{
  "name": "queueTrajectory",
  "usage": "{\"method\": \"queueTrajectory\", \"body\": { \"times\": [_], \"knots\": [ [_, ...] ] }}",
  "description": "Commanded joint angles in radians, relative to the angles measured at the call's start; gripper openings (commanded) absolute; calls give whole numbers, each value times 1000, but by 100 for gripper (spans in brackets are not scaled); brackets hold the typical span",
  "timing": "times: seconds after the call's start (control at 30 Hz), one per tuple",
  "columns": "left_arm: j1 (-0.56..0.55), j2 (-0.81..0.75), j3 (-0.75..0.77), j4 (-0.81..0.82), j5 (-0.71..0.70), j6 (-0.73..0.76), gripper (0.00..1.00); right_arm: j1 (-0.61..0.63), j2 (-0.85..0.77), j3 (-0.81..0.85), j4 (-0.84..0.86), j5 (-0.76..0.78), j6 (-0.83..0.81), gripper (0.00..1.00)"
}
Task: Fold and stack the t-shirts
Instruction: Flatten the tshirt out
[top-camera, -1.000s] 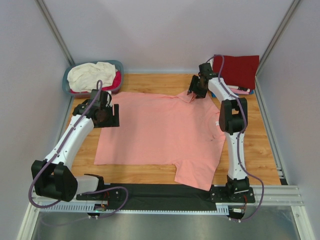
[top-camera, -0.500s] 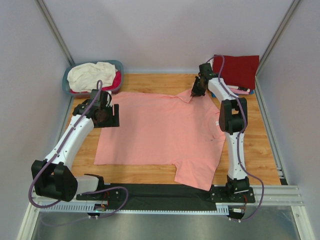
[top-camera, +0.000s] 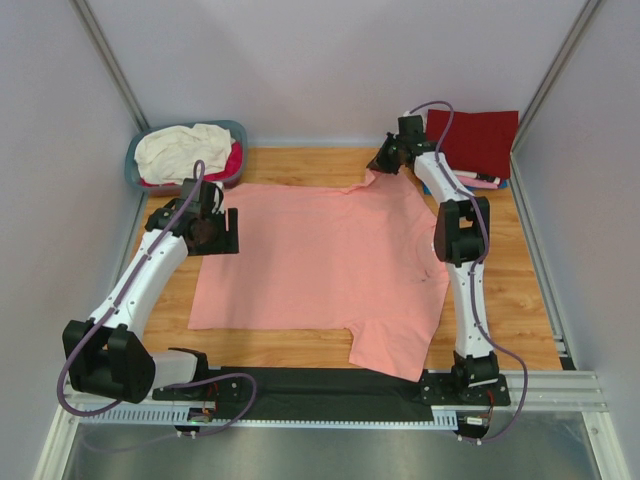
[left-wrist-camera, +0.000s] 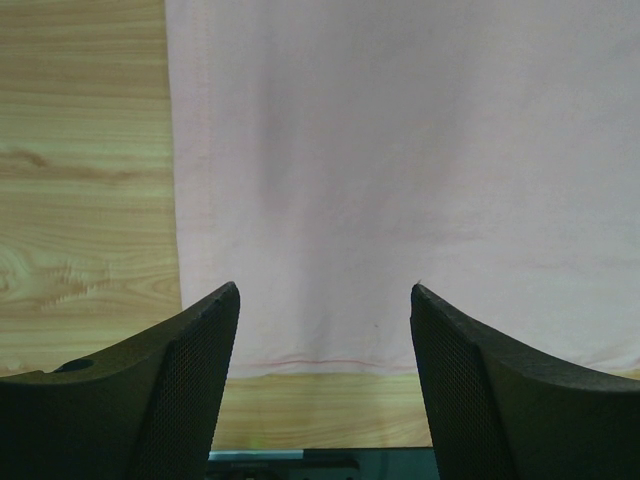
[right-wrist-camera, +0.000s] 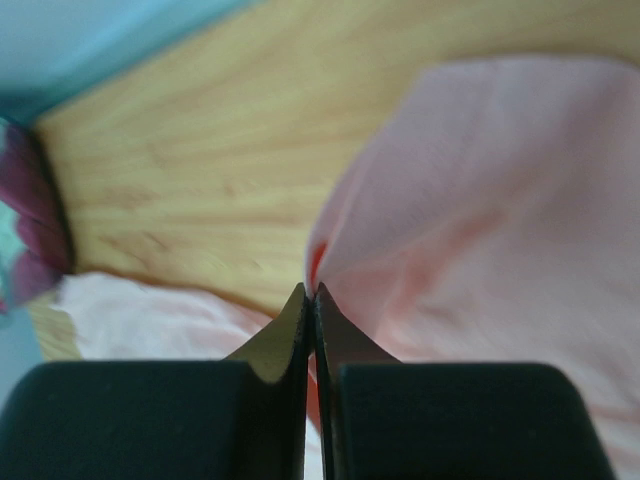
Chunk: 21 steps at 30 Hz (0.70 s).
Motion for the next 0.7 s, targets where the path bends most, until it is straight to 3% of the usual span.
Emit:
{"method": "queueTrajectory", "body": {
  "times": [0.0, 0.03, 0.2, 0.4, 0.53, 0.67],
  "knots": [
    [0, 8, 14, 19, 14, 26, 76, 7, 118, 97, 271, -86, 197, 38],
    [0, 9, 14, 17, 8, 26, 75, 6, 141, 112, 311, -102, 221, 53],
    [0, 21, 12, 17, 11, 26, 75, 6, 219, 146, 496, -123, 330, 61],
    [-1, 25, 12, 17, 11, 26, 75, 7, 77, 54, 560, -111, 253, 71],
    [-3, 22, 12, 19, 5, 26, 75, 6, -55, 24, 527, -116, 181, 87],
    [-4, 20, -2, 27, 47, -3, 76, 3, -238, -38, 294, -79, 82, 94]
  ]
}}
